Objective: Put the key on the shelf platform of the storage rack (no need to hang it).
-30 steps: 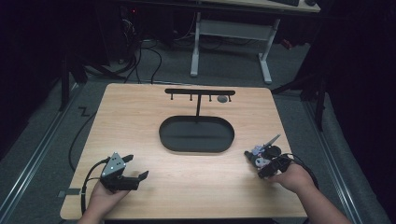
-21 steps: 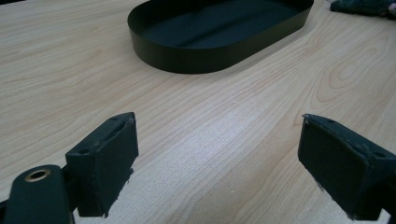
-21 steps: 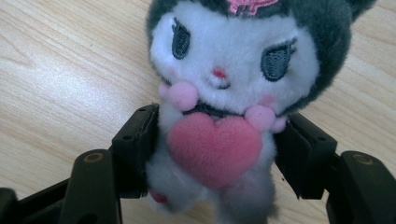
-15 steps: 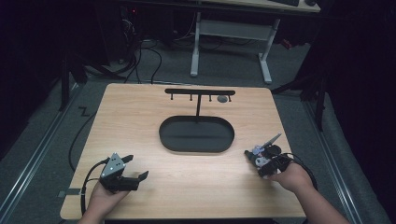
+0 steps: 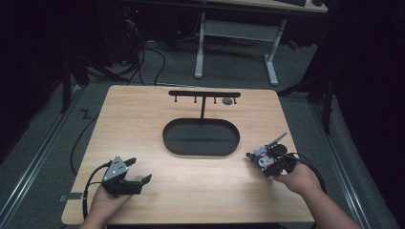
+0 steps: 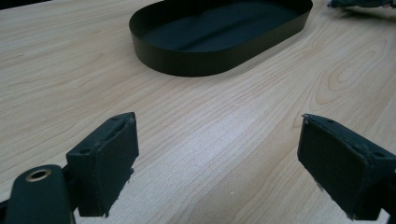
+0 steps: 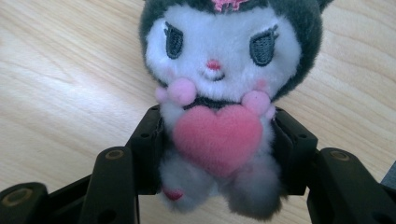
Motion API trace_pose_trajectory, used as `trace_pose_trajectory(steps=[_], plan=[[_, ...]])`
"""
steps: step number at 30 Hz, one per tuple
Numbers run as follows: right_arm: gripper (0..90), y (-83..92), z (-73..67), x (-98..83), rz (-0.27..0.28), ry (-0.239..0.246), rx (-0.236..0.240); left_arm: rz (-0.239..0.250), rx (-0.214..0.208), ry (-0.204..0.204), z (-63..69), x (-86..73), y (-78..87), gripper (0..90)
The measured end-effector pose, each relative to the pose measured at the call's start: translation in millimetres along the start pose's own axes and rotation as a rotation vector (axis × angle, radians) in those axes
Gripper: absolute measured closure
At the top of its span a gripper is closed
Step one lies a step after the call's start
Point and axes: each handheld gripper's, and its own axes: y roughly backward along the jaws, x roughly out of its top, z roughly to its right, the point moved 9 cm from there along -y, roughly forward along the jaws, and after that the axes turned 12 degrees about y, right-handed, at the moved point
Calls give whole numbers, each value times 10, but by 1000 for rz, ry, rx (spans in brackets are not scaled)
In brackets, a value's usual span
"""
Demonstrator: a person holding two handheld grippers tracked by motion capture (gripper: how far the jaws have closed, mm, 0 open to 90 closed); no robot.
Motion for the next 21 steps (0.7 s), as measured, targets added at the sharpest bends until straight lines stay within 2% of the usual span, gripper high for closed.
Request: trace_pose_trajectory(steps=[4, 21], plan=[[460, 87, -69, 81, 14, 30, 5, 7, 0, 3, 8, 7, 6, 133], [459, 226, -83, 237, 45, 35, 2, 2, 2, -3, -3, -4, 5, 133]])
